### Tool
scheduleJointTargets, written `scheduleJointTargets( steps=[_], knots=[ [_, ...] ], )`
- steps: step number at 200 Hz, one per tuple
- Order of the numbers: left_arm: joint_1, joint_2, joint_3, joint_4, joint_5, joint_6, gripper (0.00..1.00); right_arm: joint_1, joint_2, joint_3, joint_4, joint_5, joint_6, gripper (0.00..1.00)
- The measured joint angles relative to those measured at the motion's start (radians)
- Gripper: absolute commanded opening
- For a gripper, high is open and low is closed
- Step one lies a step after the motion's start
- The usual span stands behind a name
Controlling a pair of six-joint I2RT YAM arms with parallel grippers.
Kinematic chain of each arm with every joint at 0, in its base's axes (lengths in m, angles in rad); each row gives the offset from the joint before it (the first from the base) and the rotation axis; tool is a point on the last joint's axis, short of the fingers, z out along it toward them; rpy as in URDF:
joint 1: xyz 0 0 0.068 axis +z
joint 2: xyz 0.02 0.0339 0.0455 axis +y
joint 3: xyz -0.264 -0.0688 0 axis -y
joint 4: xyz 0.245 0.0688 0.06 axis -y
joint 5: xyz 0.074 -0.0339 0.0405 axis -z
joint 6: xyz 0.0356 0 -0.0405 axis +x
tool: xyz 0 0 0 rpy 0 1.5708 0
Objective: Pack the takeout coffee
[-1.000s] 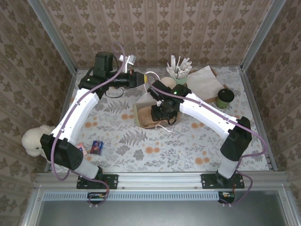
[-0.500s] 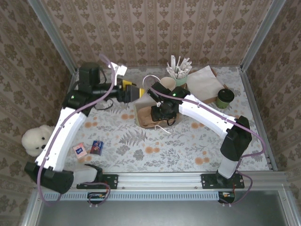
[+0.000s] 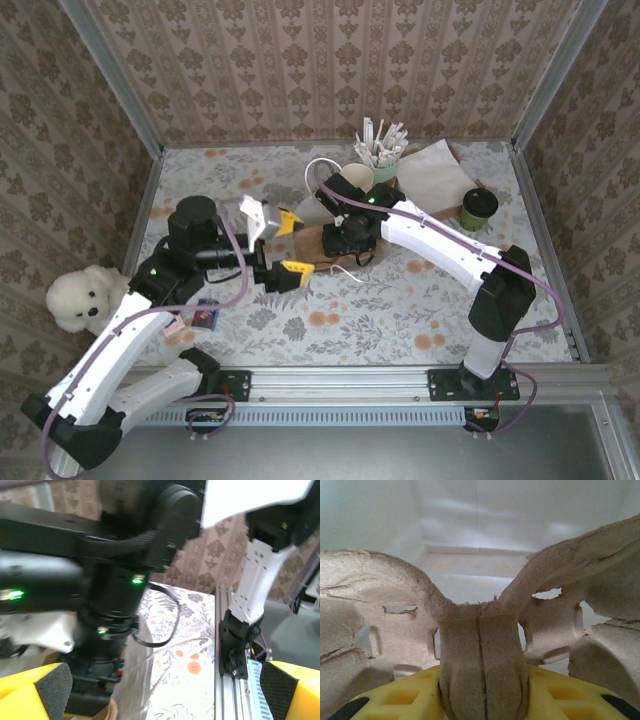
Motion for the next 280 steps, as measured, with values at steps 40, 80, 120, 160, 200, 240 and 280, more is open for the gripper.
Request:
scheduleJointTargets(
  steps=[40,80,120,160,200,240,280],
  knots=[
    [-0.143,0.041,-0.013,0.031,-0.124,0.17,0.99,0.0,0.0,0.0,0.007,-0.001,0.013,0.42],
    [-0.238,0.163,0.002,0.008,-0.179,0.335,0.94,0.0,0.0,0.0,0.008,-0.004,0.014,0.42],
    [-0.247,0.219,0.015,-0.031,-0.187,0.429,0.62,0.0,0.0,0.0,0.011,-0.004,0.017,0.42],
    [-0.249,0.199,0.013,0.015,-0.187,0.421,0.13,0.0,0.0,0.002,0.011,-0.004,0.018,0.42],
    [-0.249,0.133,0.011,0.054,-0.156,0.383,0.0,0.0,0.0,0.002,0.011,-0.014,0.019,0.42],
    [-0.249,0.106,0.009,0.085,-0.155,0.354,0.0,0.0,0.0,0.002,0.01,-0.022,0.022,0.42],
    [-0.254,0.118,-0.008,0.135,-0.167,0.301,0.0,0.0,0.0,-0.003,0.01,-0.021,0.037,0.41]
  ],
)
